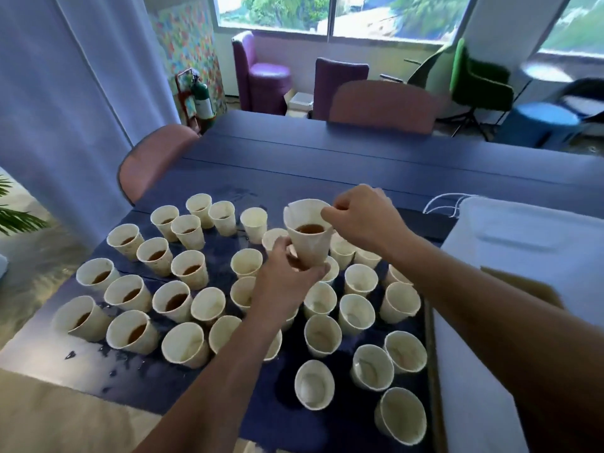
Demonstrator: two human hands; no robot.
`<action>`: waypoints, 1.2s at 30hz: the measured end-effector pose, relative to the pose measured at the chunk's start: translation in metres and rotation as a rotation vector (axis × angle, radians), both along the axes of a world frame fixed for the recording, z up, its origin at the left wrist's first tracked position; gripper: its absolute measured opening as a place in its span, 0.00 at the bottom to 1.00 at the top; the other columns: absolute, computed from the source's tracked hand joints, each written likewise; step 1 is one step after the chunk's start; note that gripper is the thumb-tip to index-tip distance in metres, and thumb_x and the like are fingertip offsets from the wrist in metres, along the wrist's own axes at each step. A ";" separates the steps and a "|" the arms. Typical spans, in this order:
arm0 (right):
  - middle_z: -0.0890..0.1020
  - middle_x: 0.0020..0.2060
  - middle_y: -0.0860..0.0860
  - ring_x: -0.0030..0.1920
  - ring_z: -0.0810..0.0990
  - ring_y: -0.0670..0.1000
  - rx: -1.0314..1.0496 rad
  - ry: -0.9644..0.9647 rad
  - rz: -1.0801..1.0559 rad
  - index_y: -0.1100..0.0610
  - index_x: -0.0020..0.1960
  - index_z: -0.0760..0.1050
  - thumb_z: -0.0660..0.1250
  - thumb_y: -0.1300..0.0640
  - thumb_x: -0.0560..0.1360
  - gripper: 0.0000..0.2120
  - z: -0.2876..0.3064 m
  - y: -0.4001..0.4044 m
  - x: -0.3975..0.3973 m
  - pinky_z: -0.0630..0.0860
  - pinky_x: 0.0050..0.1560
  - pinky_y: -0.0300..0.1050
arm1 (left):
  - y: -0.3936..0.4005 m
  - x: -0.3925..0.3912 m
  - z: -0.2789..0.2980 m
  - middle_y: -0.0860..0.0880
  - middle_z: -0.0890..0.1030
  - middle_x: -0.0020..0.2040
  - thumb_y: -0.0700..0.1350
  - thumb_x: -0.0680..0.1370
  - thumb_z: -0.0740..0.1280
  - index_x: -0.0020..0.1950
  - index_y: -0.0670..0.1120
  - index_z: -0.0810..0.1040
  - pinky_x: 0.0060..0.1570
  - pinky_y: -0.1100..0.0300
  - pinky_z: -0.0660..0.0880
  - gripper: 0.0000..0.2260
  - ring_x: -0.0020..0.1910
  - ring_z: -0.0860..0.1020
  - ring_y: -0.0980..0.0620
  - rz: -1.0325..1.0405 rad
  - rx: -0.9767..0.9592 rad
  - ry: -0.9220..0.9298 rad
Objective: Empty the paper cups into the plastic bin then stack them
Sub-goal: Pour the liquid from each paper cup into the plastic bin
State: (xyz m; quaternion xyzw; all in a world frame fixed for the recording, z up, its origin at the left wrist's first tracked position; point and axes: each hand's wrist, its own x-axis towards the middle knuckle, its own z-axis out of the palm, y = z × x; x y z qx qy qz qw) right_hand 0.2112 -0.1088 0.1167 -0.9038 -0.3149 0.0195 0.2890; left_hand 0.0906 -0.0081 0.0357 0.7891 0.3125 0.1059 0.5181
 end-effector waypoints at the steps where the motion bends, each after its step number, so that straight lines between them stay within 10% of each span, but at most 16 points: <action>1: 0.76 0.23 0.48 0.28 0.73 0.49 0.012 -0.004 -0.019 0.55 0.28 0.77 0.65 0.49 0.75 0.19 0.003 -0.013 -0.001 0.76 0.37 0.48 | -0.009 0.003 0.003 0.55 0.84 0.49 0.56 0.68 0.79 0.61 0.55 0.72 0.46 0.57 0.77 0.26 0.48 0.82 0.54 -0.015 0.014 -0.017; 10: 0.73 0.23 0.48 0.29 0.70 0.48 0.093 -0.062 -0.181 0.55 0.29 0.73 0.65 0.49 0.74 0.18 0.029 -0.114 -0.007 0.67 0.34 0.44 | -0.079 0.036 0.023 0.58 0.83 0.42 0.53 0.67 0.81 0.53 0.56 0.77 0.45 0.56 0.78 0.19 0.43 0.81 0.58 -0.199 0.046 -0.109; 16: 0.82 0.41 0.45 0.45 0.81 0.44 0.370 0.131 -0.207 0.50 0.45 0.77 0.54 0.27 0.75 0.28 0.036 -0.168 -0.017 0.77 0.48 0.47 | -0.119 0.053 0.043 0.57 0.84 0.40 0.55 0.67 0.81 0.51 0.54 0.79 0.42 0.58 0.77 0.17 0.41 0.82 0.58 -0.331 0.064 -0.163; 22: 0.83 0.56 0.48 0.56 0.82 0.47 0.702 0.364 -0.113 0.50 0.66 0.72 0.74 0.45 0.70 0.27 0.010 -0.206 -0.027 0.79 0.52 0.41 | -0.160 0.067 0.057 0.57 0.83 0.39 0.57 0.68 0.78 0.49 0.57 0.77 0.40 0.58 0.78 0.15 0.39 0.81 0.59 -0.524 0.134 -0.165; 29: 0.83 0.53 0.54 0.54 0.82 0.53 0.835 0.117 -0.363 0.58 0.62 0.73 0.79 0.52 0.61 0.32 -0.009 -0.235 -0.031 0.79 0.55 0.48 | -0.200 0.073 0.056 0.54 0.83 0.42 0.48 0.70 0.76 0.51 0.55 0.76 0.41 0.56 0.77 0.13 0.44 0.82 0.51 -0.679 0.264 -0.127; 36: 0.82 0.52 0.48 0.52 0.81 0.47 0.713 0.065 -0.486 0.51 0.60 0.72 0.78 0.48 0.61 0.30 -0.019 -0.273 -0.023 0.77 0.53 0.42 | -0.202 0.073 0.042 0.57 0.72 0.69 0.57 0.77 0.70 0.75 0.57 0.68 0.62 0.52 0.74 0.27 0.67 0.72 0.53 -0.874 0.567 -0.039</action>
